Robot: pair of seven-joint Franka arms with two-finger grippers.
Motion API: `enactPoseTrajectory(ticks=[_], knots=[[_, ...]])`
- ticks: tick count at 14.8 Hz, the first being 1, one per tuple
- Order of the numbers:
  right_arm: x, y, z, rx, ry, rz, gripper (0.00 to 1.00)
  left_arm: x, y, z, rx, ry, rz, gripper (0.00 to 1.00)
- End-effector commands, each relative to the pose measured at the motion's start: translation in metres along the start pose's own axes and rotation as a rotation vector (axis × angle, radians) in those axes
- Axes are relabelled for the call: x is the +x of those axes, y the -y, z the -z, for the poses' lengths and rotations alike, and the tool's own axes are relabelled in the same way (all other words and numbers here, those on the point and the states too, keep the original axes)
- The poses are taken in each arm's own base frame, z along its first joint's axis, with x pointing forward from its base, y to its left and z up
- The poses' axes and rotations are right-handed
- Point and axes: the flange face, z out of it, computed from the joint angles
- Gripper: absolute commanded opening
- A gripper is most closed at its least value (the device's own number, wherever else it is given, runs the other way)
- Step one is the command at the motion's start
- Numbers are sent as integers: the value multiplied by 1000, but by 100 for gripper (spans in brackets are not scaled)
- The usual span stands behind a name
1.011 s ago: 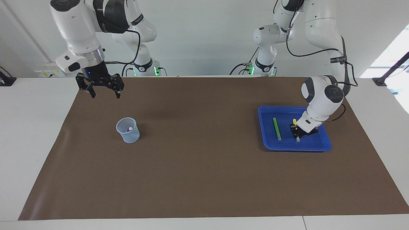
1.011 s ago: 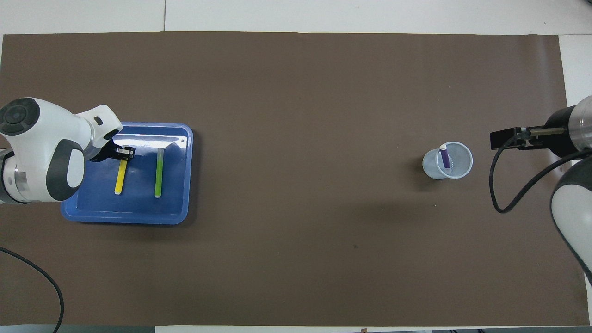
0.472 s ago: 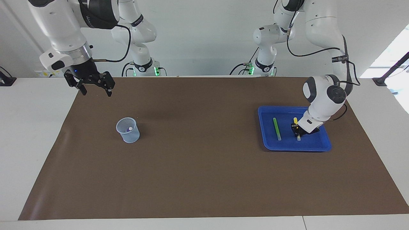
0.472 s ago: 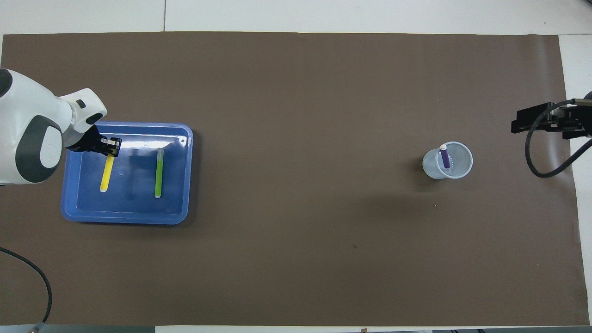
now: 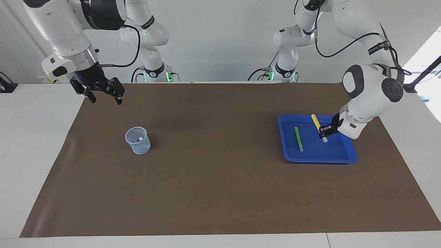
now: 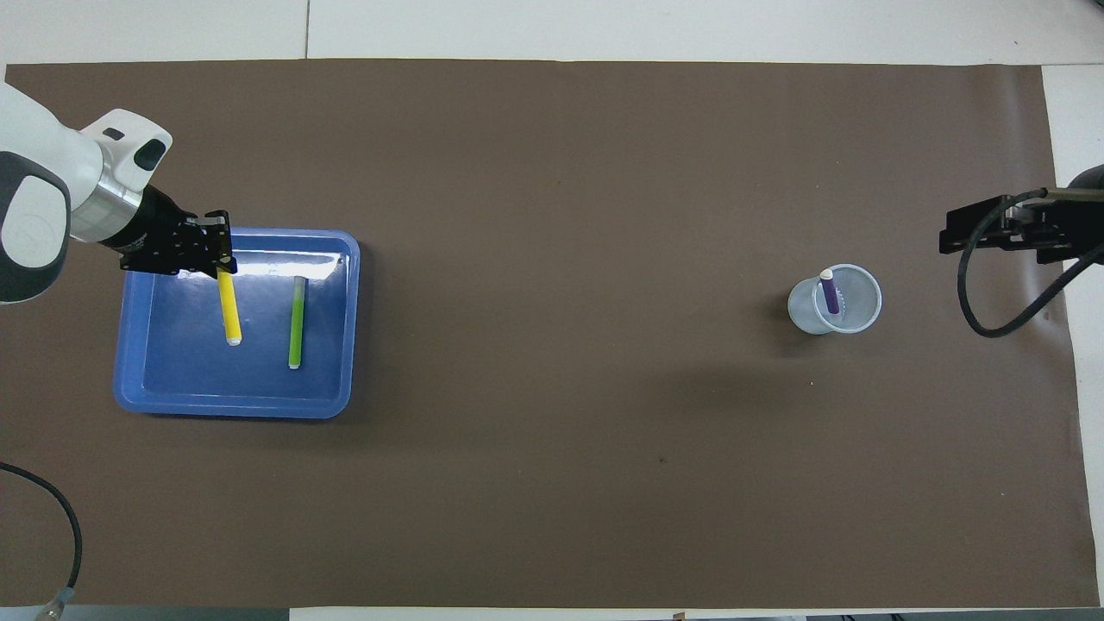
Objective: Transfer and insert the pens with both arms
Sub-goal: 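Release the purple pen in the cup while the left gripper grasps yellow pen, then lift the yellow pen with the left gripper toward the right gripper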
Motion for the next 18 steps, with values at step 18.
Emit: enactPoseTrajectory(ticks=[18], knots=[[-20, 132, 2, 444, -5, -43, 100, -185, -155, 4, -629, 526, 1184, 0]])
